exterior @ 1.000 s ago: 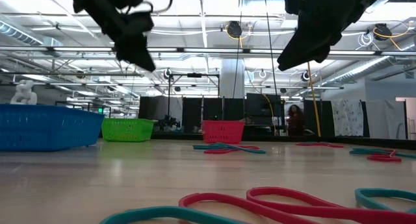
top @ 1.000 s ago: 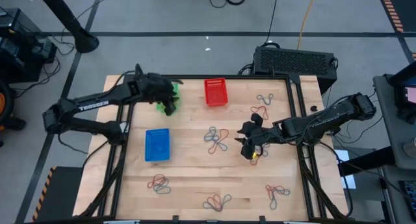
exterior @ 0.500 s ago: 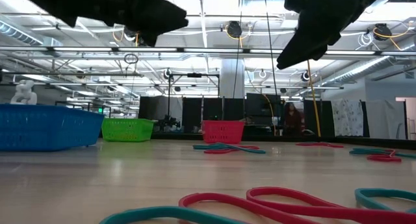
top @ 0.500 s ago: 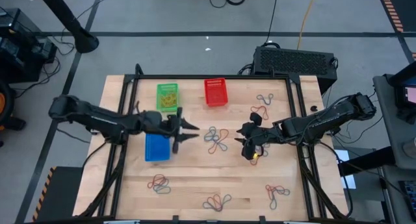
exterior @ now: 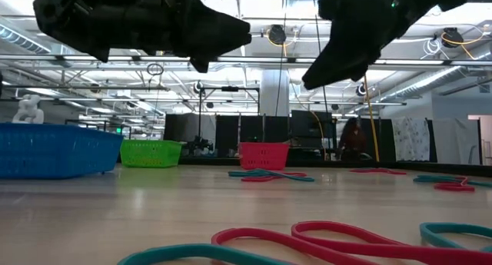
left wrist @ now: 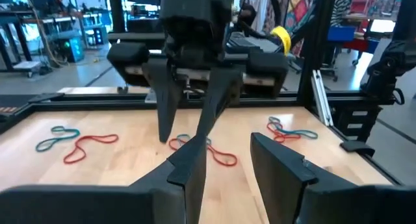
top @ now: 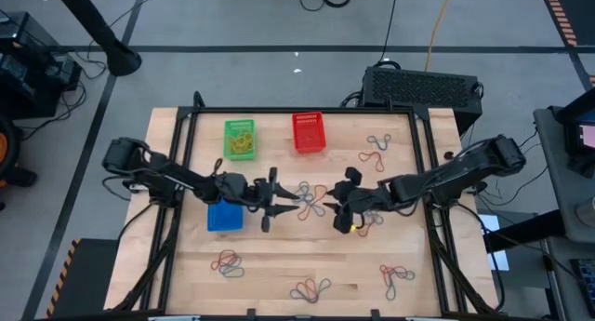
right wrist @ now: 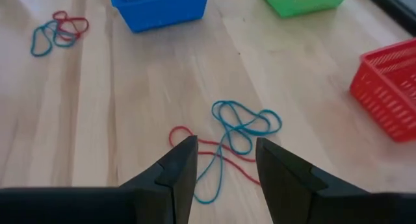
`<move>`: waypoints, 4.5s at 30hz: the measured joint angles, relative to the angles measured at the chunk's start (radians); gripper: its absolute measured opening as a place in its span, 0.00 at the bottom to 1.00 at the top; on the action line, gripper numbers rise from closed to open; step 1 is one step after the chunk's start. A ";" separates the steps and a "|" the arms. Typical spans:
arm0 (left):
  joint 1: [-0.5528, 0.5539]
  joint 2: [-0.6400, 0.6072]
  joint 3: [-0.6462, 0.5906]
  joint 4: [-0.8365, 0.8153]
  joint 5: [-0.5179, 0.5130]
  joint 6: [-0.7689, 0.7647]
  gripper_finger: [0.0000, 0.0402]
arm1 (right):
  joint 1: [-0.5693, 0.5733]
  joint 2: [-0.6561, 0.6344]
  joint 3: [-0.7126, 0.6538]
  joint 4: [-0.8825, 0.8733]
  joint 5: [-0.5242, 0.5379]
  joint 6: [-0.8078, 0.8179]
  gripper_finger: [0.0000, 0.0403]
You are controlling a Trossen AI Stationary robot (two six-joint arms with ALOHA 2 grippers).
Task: Sort rubber bands into baskets
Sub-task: Put the blue rubber band into the blue bin
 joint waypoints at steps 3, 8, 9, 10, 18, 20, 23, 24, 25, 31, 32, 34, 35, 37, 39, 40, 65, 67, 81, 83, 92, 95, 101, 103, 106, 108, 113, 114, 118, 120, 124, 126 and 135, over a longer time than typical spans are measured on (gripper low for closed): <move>0.000 0.011 0.012 0.000 0.001 0.001 0.32 | 0.000 0.048 0.000 0.036 -0.001 0.004 0.37; 0.000 0.011 0.016 -0.001 0.005 0.021 0.32 | 0.000 0.113 0.000 0.112 -0.002 0.008 0.37; 0.000 0.011 0.016 -0.002 0.010 0.028 0.32 | 0.000 0.123 0.000 0.130 -0.002 0.005 0.37; 0.000 0.011 0.016 -0.002 0.016 0.038 0.32 | 0.000 0.132 0.000 0.142 -0.002 0.004 0.37; 0.000 0.011 0.016 -0.041 0.027 0.049 0.32 | 0.000 0.168 0.000 0.195 0.003 0.007 0.37; 0.003 0.011 0.016 -0.050 0.027 0.054 0.32 | 0.000 0.180 0.001 0.207 0.005 -0.001 0.37; 0.008 0.011 0.017 -0.054 0.027 0.055 0.32 | -0.003 0.223 0.001 0.239 0.010 -0.017 0.37; 0.009 0.011 0.017 -0.060 0.027 0.055 0.32 | -0.003 0.242 0.001 0.249 0.017 -0.021 0.37; 0.009 0.011 0.017 -0.063 0.027 0.055 0.32 | -0.004 0.265 0.001 0.267 0.020 -0.024 0.37; 0.023 0.011 0.017 -0.129 0.027 0.054 0.32 | -0.006 0.378 0.001 0.364 0.025 -0.075 0.37; 0.027 0.011 0.017 -0.137 0.026 0.054 0.32 | -0.008 0.389 0.001 0.363 0.030 -0.081 0.37; 0.035 0.011 0.017 -0.156 0.026 0.052 0.32 | -0.014 0.405 0.000 0.378 0.032 -0.084 0.37; 0.038 0.011 0.017 -0.164 0.026 0.052 0.32 | -0.017 0.410 0.000 0.378 0.032 -0.084 0.37; 0.043 0.011 0.016 -0.172 0.026 0.051 0.32 | -0.024 0.424 0.000 0.392 0.032 -0.084 0.37; 0.047 0.011 0.016 -0.181 0.026 0.047 0.32 | -0.031 0.441 0.000 0.421 0.032 -0.084 0.37; 0.047 0.011 0.016 -0.185 0.026 0.047 0.32 | -0.035 0.446 0.000 0.429 0.031 -0.086 0.37; 0.047 0.011 0.016 -0.190 0.023 0.046 0.32 | -0.095 0.494 0.000 0.527 0.045 -0.101 0.02; 0.047 0.011 0.016 -0.190 0.023 0.046 0.32 | -0.095 0.471 0.000 0.519 0.073 -0.107 0.02; 0.047 0.011 0.016 -0.206 0.023 0.103 0.32 | -0.043 0.183 0.001 0.426 -0.066 -0.202 0.00; 0.047 0.011 0.016 -0.200 0.023 0.105 0.32 | -0.032 0.160 0.001 0.427 -0.120 -0.192 0.00; 0.042 0.011 0.016 -0.174 0.032 0.106 0.32 | 0.008 0.148 0.001 0.421 -0.190 -0.148 0.00; 0.042 0.011 0.016 -0.175 0.064 0.105 0.32 | 0.008 0.148 0.001 0.425 -0.185 -0.144 0.00; 0.042 0.011 0.016 -0.177 0.129 0.105 0.32 | 0.007 0.149 0.001 0.436 -0.184 -0.144 0.00; 0.042 0.011 0.016 -0.177 0.129 0.105 0.32 | 0.007 0.149 0.001 0.462 -0.184 -0.147 0.00; 0.042 0.011 0.016 -0.176 0.129 0.105 0.32 | 0.007 0.149 0.001 0.497 -0.184 -0.156 0.00; 0.042 0.011 0.016 -0.173 0.129 0.105 0.32 | 0.005 0.149 0.001 0.511 -0.184 -0.172 0.00; 0.042 0.011 0.016 -0.172 0.129 0.105 0.32 | -0.003 0.149 0.001 0.547 -0.183 -0.181 0.00; 0.042 0.011 0.016 -0.173 0.129 0.104 0.32 | -0.006 0.149 0.001 0.547 -0.183 -0.181 0.00; 0.042 0.011 0.016 -0.173 0.129 0.104 0.32 | -0.013 0.149 0.001 0.549 -0.182 -0.181 0.00; 0.042 0.011 0.016 -0.173 0.129 0.104 0.32 | -0.014 0.149 0.001 0.548 -0.181 -0.180 0.00; 0.042 0.011 0.016 -0.173 0.129 0.104 0.32 | -0.015 0.149 0.001 0.549 -0.175 -0.181 0.00; 0.042 0.011 0.016 -0.173 0.128 0.102 0.32 | -0.015 0.149 0.001 0.549 -0.175 -0.181 0.00; 0.047 0.011 0.016 -0.174 0.085 0.100 0.14 | -0.015 0.149 0.001 0.548 -0.176 -0.181 0.00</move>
